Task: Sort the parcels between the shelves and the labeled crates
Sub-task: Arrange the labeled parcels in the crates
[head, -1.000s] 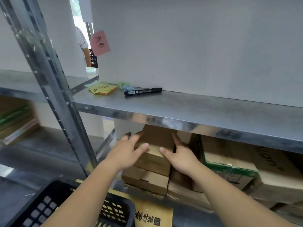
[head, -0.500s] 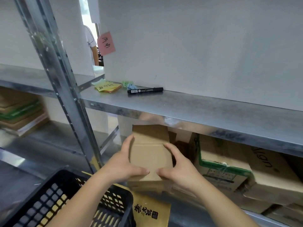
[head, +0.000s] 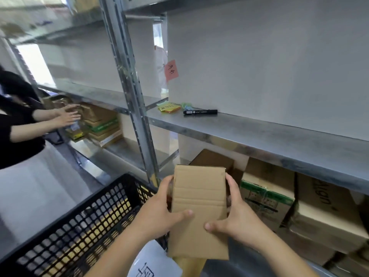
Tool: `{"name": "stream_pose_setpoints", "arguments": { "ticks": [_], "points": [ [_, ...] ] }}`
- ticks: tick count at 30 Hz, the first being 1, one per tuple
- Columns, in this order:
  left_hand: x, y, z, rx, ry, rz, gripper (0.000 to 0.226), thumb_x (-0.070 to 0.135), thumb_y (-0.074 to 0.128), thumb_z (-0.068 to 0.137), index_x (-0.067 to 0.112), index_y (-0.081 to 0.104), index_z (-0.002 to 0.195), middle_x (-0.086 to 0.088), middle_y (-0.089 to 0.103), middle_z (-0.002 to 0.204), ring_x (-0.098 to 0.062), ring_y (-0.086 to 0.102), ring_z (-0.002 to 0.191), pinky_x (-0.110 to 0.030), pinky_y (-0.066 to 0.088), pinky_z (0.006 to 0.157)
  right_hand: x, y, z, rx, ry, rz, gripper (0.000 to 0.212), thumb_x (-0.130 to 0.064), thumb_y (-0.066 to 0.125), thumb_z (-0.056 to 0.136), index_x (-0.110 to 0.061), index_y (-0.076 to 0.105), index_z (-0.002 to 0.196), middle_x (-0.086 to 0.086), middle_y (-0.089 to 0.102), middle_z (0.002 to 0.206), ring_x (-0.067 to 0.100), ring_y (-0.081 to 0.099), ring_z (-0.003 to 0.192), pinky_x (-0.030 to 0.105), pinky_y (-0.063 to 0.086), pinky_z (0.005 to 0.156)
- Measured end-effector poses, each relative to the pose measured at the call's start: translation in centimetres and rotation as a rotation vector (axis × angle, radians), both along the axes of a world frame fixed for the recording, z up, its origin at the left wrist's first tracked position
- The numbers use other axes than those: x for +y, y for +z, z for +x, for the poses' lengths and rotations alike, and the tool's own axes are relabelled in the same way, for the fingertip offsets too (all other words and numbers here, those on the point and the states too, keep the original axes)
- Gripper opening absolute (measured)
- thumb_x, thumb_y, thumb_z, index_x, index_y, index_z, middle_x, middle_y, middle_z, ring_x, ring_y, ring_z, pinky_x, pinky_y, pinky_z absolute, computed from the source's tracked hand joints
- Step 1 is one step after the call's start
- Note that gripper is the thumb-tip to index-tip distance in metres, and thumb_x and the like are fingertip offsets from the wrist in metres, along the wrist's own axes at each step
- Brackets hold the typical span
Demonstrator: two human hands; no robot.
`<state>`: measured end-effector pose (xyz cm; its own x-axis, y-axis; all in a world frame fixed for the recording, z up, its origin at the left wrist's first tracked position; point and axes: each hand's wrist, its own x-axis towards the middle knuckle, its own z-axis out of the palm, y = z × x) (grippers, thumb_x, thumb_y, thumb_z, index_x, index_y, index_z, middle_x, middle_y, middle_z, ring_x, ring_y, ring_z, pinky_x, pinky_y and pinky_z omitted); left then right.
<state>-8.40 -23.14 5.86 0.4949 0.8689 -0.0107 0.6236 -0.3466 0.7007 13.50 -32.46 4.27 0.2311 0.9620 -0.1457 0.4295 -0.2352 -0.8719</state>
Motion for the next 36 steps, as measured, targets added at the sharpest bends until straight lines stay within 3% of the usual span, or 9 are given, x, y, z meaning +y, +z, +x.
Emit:
{"name": "stream_pose_setpoints", "arguments": {
  "ticks": [4,8,13,15,17,20,23,29,36],
  "points": [
    [-5.6,0.8,-0.6,0.036,0.148,0.007,0.118,0.056,0.091,0.056,0.058,0.008,0.139,0.016,0.070,0.098,-0.004,0.070,0.080,-0.033,0.061,0.071,-3.6,0.3,-0.2,-0.002,0.055,0.080,0.131,-0.044,0.097,0.052,-0.066,0.003,0.140,-0.012,0.055,0.133,0.009,0.060,0.113,0.043,0.054,0.098],
    [-10.8,2.4,-1.3,0.119,0.191,0.114,0.146,0.046,0.095,0.049,0.069,-0.016,0.142,0.015,0.068,0.097,-0.008,0.069,0.082,-0.036,0.059,0.076,-6.6,0.7,-0.2,-0.018,0.109,0.152,0.137,-0.048,0.097,0.058,-0.072,-0.006,0.144,-0.013,0.047,0.150,0.016,0.049,0.133,0.048,0.043,0.112],
    [-15.5,3.6,-2.8,-0.116,0.184,0.088,0.076,0.057,0.082,0.063,0.057,0.035,0.123,0.020,0.064,0.105,-0.006,0.067,0.089,-0.030,0.059,0.074,-9.2,2.5,-0.5,0.138,0.198,0.252,0.058,-0.083,0.063,0.068,-0.069,0.040,0.119,-0.019,0.055,0.130,0.012,0.061,0.111,0.047,0.060,0.087],
    [-16.9,4.1,-3.2,-0.215,0.192,0.116,0.039,0.066,0.060,0.080,0.040,0.044,0.105,0.019,0.063,0.086,-0.003,0.060,0.074,-0.021,0.050,0.060,-9.6,3.2,-1.2,0.174,0.175,0.280,0.040,-0.080,0.055,0.075,-0.052,0.050,0.104,-0.008,0.057,0.119,0.020,0.065,0.098,0.050,0.063,0.072],
    [-17.9,4.4,-3.8,-0.269,0.238,0.181,0.040,0.071,0.048,0.086,0.032,0.044,0.090,0.015,0.055,0.072,-0.003,0.049,0.060,-0.021,0.039,0.052,-9.7,3.9,-2.2,0.121,0.167,0.334,0.028,-0.062,0.062,0.086,-0.045,0.044,0.099,-0.002,0.060,0.106,0.020,0.064,0.087,0.046,0.061,0.068],
    [-18.7,4.4,-5.8,-0.305,0.383,0.163,0.040,0.053,0.073,0.081,0.040,0.042,0.103,0.010,0.062,0.095,-0.010,0.065,0.082,-0.035,0.059,0.069,-9.8,4.1,-2.9,0.156,0.255,0.335,0.078,-0.032,0.084,0.083,-0.065,0.025,0.123,-0.007,0.057,0.110,0.005,0.064,0.092,0.024,0.056,0.070],
    [-20.0,4.3,-8.1,-0.258,0.347,0.081,0.094,0.023,0.086,0.072,0.067,0.026,0.128,0.014,0.053,0.121,-0.001,0.060,0.111,-0.030,0.058,0.092,-9.5,3.9,-3.9,0.091,0.406,0.243,0.124,-0.017,0.093,0.072,-0.074,0.008,0.142,-0.015,0.053,0.120,-0.004,0.058,0.108,0.018,0.049,0.083],
    [-21.8,2.7,-11.7,-0.142,0.322,0.199,0.079,0.018,0.080,0.076,0.068,0.041,0.123,0.025,0.035,0.123,0.009,0.045,0.118,-0.018,0.048,0.100,-8.6,2.2,-8.9,-0.045,0.563,0.287,0.094,-0.018,0.088,0.067,-0.068,0.042,0.132,-0.031,0.028,0.134,-0.002,0.042,0.126,0.032,0.049,0.105],
    [-23.1,1.7,-16.7,-0.049,0.447,0.282,0.071,0.041,0.086,0.071,0.064,0.039,0.118,0.027,0.018,0.143,0.004,0.034,0.123,-0.010,0.039,0.091,-8.3,1.8,-15.5,-0.212,0.676,0.356,0.090,-0.027,0.090,0.071,-0.059,0.037,0.136,-0.038,0.004,0.155,-0.006,0.022,0.140,0.026,0.033,0.116]
  ]
}}
